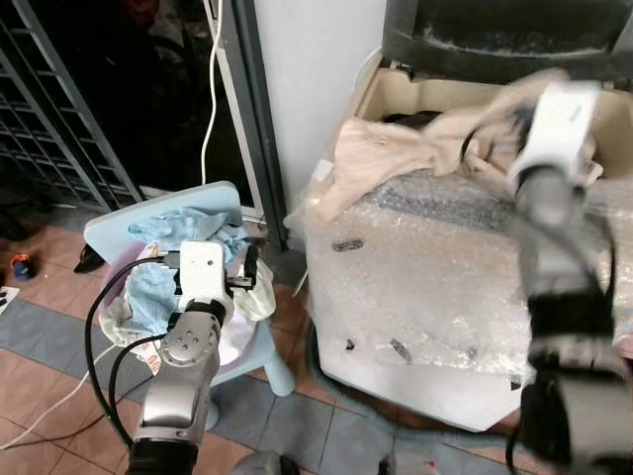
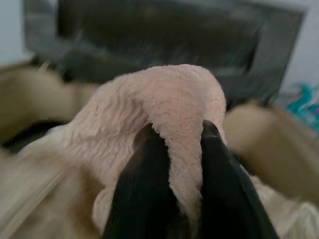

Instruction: Clothes washing

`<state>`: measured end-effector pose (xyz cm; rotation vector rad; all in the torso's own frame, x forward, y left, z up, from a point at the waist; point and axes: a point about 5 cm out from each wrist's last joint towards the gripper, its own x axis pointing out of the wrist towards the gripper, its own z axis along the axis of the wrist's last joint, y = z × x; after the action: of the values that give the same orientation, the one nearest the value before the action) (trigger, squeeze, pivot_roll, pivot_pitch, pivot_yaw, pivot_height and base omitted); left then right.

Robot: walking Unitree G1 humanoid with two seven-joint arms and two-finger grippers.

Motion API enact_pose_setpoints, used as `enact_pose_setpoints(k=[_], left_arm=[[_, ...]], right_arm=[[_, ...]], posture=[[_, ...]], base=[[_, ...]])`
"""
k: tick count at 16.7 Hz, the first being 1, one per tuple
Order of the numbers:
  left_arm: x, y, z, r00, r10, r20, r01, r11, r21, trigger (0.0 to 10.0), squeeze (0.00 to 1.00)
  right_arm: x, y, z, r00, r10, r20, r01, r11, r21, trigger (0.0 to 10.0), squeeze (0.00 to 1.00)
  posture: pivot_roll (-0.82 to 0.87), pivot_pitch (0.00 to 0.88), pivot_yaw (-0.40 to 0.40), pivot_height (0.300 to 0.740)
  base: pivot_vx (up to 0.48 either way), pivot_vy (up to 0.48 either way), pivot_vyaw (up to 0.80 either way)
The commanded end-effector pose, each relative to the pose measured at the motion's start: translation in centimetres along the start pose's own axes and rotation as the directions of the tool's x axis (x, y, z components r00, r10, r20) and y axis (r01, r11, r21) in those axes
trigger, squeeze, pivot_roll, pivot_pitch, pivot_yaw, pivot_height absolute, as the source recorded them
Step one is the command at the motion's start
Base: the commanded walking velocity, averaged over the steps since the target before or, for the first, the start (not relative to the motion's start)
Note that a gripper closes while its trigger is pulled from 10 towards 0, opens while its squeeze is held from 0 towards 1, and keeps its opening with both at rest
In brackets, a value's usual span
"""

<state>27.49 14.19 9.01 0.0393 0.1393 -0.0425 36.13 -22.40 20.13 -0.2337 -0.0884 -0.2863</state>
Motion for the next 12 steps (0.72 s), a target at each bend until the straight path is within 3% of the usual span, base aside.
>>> enact_pose_setpoints(k=[1,3,4,6,8,10,12], left_arm=[[-0.1,0.5,-0.1,1.000,0.009,-0.012,-0.009,1.000,0.024,10.0,0.00],[-0.1,0.5,-0.2,1.000,0.009,-0.016,-0.009,1.000,0.029,10.0,0.00],[-0.2,0.7,-0.2,1.000,0.012,-0.019,-0.011,0.999,0.034,10.0,0.00],[-0.2,0.7,-0.2,1.000,0.014,-0.020,-0.013,0.999,0.038,10.0,0.00],[-0.2,0.8,-0.1,1.000,0.022,-0.014,-0.021,0.999,0.046,10.0,0.00],[-0.3,0.9,0.0,1.000,0.028,-0.013,-0.028,0.998,0.048,10.0,0.00],[-0.3,0.9,-0.1,0.999,0.031,-0.016,-0.030,0.998,0.050,10.0,0.00]], right_arm=[[-0.6,0.7,2.2,0.994,0.045,0.101,-0.048,0.999,0.025,10.0,1.00],[-1.9,2.0,2.7,0.976,0.135,0.171,-0.151,0.985,0.084,10.0,1.00],[-3.7,4.8,4.6,0.889,0.340,0.307,-0.387,0.916,0.108,10.0,1.00],[-5.4,7.5,5.7,0.777,0.509,0.370,-0.570,0.819,0.069,10.0,1.00],[-7.4,10.5,5.7,0.646,0.681,0.345,-0.735,0.676,0.042,10.0,1.00],[-8.5,12.1,4.4,0.591,0.772,0.234,-0.793,0.609,-0.006,10.0,1.00],[-8.9,12.8,2.6,0.567,0.814,0.122,-0.815,0.577,-0.062,10.0,1.00]], posture=[[-0.10,0.000,0.107,0.740],[-0.10,0.000,0.110,0.740],[-0.10,0.000,0.113,0.740],[-0.10,0.000,0.113,0.740],[-0.09,0.000,0.108,0.740],[-0.08,0.000,0.103,0.740],[-0.07,0.000,0.100,0.740]], base=[[0.000,0.000,0.00],[0.000,0.000,0.00],[0.000,0.000,0.00],[0.000,0.000,0.00],[0.000,0.000,0.00],[0.000,0.000,0.00],[0.000,0.000,0.00]])
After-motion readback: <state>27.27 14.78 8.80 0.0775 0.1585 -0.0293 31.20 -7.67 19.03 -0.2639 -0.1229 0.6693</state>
